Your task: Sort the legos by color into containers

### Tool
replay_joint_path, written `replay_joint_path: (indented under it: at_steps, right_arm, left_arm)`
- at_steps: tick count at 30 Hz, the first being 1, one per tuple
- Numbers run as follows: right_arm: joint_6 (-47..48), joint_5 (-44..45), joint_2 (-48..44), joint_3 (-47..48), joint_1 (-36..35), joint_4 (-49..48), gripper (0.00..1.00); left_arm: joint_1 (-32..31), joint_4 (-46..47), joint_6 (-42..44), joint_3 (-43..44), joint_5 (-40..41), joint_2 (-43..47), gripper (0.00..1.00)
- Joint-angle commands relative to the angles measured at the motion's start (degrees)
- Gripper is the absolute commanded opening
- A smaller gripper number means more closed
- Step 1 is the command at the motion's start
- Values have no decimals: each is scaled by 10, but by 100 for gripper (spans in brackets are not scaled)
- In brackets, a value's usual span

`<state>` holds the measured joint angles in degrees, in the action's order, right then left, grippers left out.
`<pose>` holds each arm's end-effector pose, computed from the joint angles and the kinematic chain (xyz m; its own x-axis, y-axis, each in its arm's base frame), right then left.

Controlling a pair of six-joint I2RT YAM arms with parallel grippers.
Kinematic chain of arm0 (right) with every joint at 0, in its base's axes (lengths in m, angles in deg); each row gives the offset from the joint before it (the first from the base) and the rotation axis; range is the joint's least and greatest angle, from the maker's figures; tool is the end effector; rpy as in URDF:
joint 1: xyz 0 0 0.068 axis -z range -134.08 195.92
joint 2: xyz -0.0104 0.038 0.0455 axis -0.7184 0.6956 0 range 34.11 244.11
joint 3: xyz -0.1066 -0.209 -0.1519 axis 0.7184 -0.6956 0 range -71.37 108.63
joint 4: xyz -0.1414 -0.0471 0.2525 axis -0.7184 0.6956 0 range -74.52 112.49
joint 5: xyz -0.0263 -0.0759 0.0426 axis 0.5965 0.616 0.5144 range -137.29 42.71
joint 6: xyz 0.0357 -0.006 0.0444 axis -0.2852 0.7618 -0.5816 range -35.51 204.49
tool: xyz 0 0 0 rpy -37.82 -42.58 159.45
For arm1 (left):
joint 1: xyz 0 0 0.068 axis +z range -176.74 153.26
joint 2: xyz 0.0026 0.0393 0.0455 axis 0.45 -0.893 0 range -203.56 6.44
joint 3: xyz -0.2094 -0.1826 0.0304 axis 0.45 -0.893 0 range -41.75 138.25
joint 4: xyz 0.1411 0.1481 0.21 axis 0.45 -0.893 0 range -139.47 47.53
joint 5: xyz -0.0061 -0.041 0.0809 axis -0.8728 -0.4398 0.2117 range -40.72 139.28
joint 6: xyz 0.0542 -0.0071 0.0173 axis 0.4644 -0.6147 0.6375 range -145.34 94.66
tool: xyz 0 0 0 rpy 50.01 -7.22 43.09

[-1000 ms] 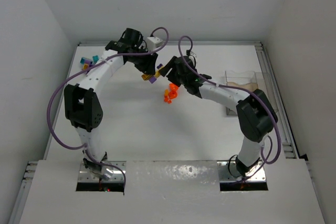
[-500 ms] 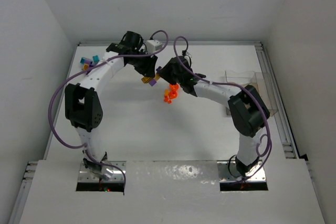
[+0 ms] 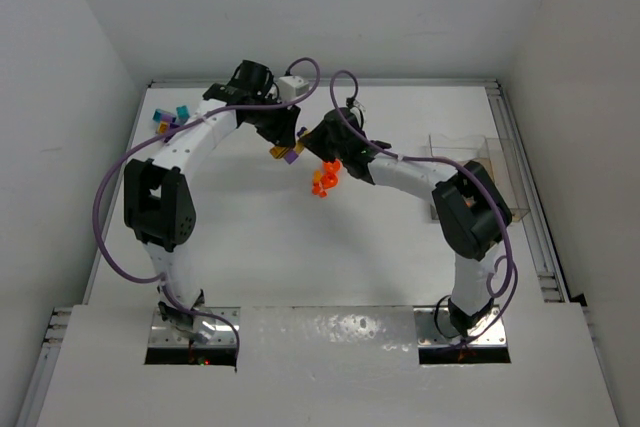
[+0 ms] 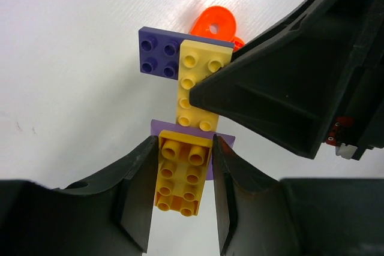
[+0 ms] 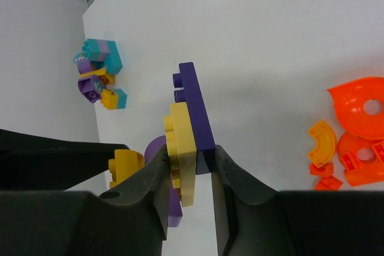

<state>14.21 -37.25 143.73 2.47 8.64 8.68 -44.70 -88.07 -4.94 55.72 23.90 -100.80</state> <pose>0.3797 0.2802 0.1993 -0.5773 0.7254 -0.3747 0.2026 0.5719 0.7949 0.4207 -0.1546 0.2930 -0.5559 0.5112 -0.6555 0.7511 0.6468 -0.1325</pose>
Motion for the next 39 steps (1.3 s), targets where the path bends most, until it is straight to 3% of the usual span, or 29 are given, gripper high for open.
replay_joint_path:
  at_steps: [1,14,16,18,21,25,28,34,36,39]
  right_arm:
    - [27,8,-13,-4,-6,-15,0]
    - [32,-26,-19,-44,10,-31,0]
    - [31,-79,4,-49,19,-55,0]
    - [35,-201,51,-18,29,-77,0]
    - [38,-276,81,-5,28,-82,0]
    - [39,-286,93,-33,28,-115,0]
    - [81,-292,108,-5,28,-60,0]
    - [98,-296,107,-4,27,-45,0]
    - [99,-298,110,-3,27,-39,4]
    - [102,-302,115,2,28,-21,17]
  left_arm:
    - [-3,23,-6,8,17,33,0]
    - [-2,22,-7,-2,31,37,0]
    - [-2,18,-8,3,41,38,0]
    - [-2,14,-18,12,54,38,0]
    - [5,17,-41,24,100,41,0]
    - [24,25,-70,34,139,51,0]
    - [30,29,-83,34,142,60,0]
    - [30,32,-85,23,129,60,0]
    - [30,32,-85,22,128,59,0]
    - [30,32,-85,22,124,59,0]
